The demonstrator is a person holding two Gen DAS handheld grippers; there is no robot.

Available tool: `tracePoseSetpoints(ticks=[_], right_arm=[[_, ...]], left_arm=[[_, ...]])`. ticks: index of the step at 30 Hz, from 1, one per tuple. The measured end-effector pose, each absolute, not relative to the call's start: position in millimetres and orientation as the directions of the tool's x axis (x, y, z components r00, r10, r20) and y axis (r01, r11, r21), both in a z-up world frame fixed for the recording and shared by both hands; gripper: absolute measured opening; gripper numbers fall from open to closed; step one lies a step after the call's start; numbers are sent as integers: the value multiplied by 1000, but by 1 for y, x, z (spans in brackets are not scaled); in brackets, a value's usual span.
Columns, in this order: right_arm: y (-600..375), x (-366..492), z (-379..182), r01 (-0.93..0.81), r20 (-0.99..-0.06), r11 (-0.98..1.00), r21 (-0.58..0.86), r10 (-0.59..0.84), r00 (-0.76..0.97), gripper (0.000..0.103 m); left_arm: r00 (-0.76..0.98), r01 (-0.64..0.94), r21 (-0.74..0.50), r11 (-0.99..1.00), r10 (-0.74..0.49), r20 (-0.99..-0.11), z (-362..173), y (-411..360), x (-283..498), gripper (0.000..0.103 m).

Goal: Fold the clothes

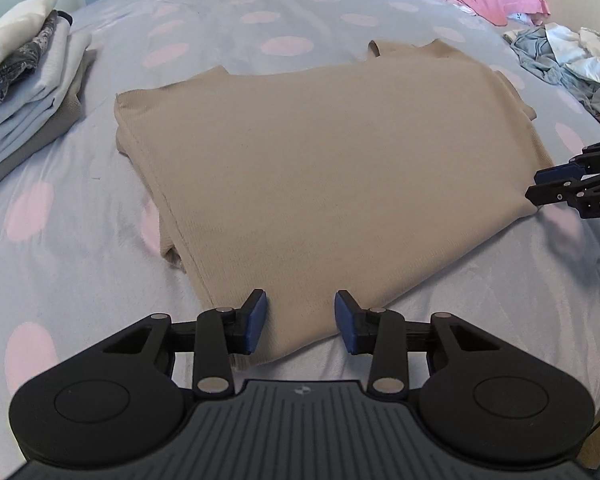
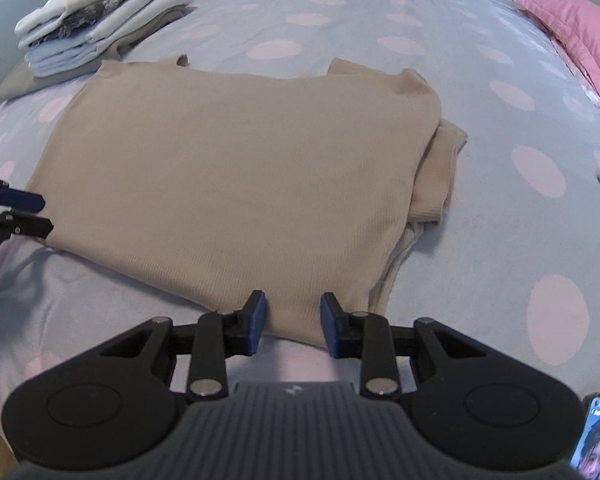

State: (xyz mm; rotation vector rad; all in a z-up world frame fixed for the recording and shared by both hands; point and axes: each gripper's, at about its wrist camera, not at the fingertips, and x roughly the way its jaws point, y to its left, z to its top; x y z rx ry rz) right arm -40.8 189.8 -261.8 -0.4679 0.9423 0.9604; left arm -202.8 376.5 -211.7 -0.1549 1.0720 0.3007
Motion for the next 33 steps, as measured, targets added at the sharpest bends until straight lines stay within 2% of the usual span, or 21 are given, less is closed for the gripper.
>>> tracePoseSetpoints(ticks=[3, 7, 12, 16, 22, 29, 31, 33], right_arm=[[190, -46, -257, -856, -841, 515, 37, 479, 252, 33], [183, -65, -241, -889, -813, 457, -22, 509, 282, 35], [181, -108, -244, -923, -781, 267, -278, 497, 379, 42], [183, -135, -263, -864, -741, 88, -496, 476, 474, 47], [182, -140, -290, -771, -699, -27, -636, 444, 561, 47], [189, -142, -314, -650, -617, -114, -751, 471, 630, 42], [192, -140, -316, -631, -598, -115, -768, 480, 641, 39], [195, -136, -315, -629, -593, -105, -770, 482, 645, 24]], left_arm=[[456, -318, 52, 947, 201, -867, -201, 368, -208, 37], [487, -231, 175, 957, 270, -831, -187, 341, -217, 49], [472, -91, 390, 916, 384, -793, -196, 303, -226, 49], [456, -2, 509, 861, 454, -766, -215, 287, -227, 49], [446, 39, 604, 796, 527, -723, -239, 289, -219, 47], [465, 57, 662, 747, 567, -680, -256, 293, -209, 28], [478, 56, 661, 748, 561, -676, -254, 295, -206, 17], [487, 54, 655, 754, 553, -676, -250, 297, -204, 9]])
